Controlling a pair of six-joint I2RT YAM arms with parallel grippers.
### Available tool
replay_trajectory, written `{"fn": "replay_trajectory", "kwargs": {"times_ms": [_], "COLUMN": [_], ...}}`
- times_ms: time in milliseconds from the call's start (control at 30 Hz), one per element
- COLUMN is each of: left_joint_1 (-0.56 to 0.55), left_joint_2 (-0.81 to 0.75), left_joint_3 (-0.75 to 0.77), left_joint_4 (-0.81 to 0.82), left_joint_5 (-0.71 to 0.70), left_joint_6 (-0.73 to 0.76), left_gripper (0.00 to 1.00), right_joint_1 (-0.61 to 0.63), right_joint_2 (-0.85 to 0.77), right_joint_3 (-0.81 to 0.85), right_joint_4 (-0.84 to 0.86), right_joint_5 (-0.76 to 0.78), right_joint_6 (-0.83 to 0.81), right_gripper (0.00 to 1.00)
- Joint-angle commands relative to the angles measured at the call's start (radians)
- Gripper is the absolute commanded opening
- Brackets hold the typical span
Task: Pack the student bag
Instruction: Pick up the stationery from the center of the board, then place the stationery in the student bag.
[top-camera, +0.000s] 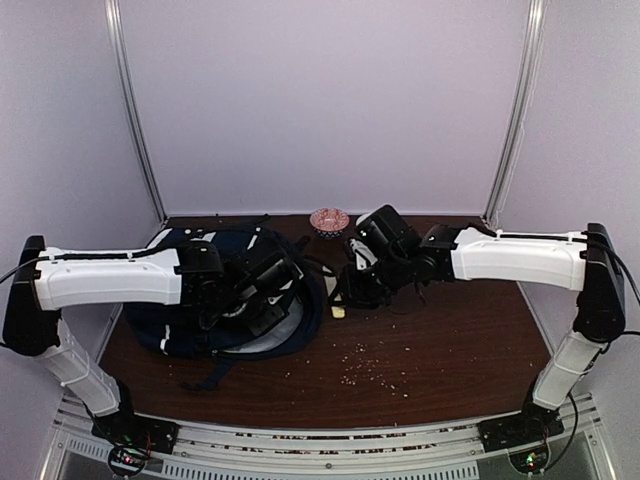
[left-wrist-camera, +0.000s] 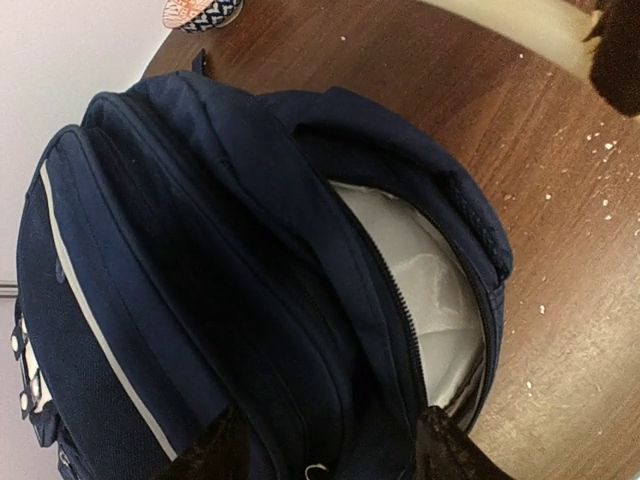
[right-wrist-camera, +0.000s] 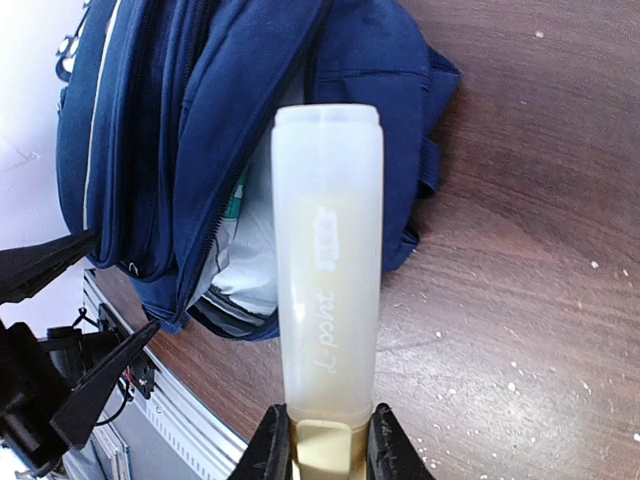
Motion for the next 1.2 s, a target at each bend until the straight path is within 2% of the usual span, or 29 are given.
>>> {"fn": "replay_trajectory", "kwargs": {"times_ms": [0, 233, 333, 467, 500, 633, 767, 967, 1167], "left_joint_1": [-0.016, -0.032, -0.032, -0.031, -0.031, -0.029, -0.029, -0.029, -0.029], "left_joint_2": [0.053, 0.176, 0.211, 0.241, 0.242, 0.202, 0.042, -0.210, -0.306], "left_joint_3": [0.080, 0.114, 0.119, 0.132, 0.133, 0.123, 0.058, -0.036, -0.078], "left_joint_4": [-0.001, 0.042, 0.060, 0.052, 0.046, 0.022, 0.044, 0.135, 0.170], "left_joint_5": [-0.039, -0.046, -0.043, -0.103, -0.127, -0.212, -0.215, -0.075, 0.016], "left_joint_6": [0.046, 0.045, 0.041, 0.028, 0.022, -0.016, -0.051, -0.058, -0.060], "left_gripper": [0.98, 0.94, 0.87, 0.64, 0.55, 0.03, 0.00, 0.00, 0.00], "right_joint_1": [-0.003, -0.011, -0.011, -0.011, -0.010, 0.005, 0.041, 0.066, 0.088], "right_joint_2": [-0.102, -0.195, -0.213, -0.230, -0.232, -0.213, -0.146, 0.002, 0.197], "right_joint_3": [-0.085, -0.215, -0.246, -0.267, -0.269, -0.253, -0.175, -0.054, 0.120], "right_joint_4": [0.048, 0.102, 0.121, 0.144, 0.153, 0.195, 0.220, 0.350, 0.370], "right_joint_5": [0.023, 0.048, 0.040, 0.027, 0.019, -0.035, -0.088, -0.156, -0.201], "right_joint_6": [0.045, 0.076, 0.085, 0.094, 0.097, 0.114, 0.132, 0.222, 0.276], "right_gripper": [0.04, 0.04, 0.04, 0.04, 0.04, 0.04, 0.04, 0.04, 0.03]}}
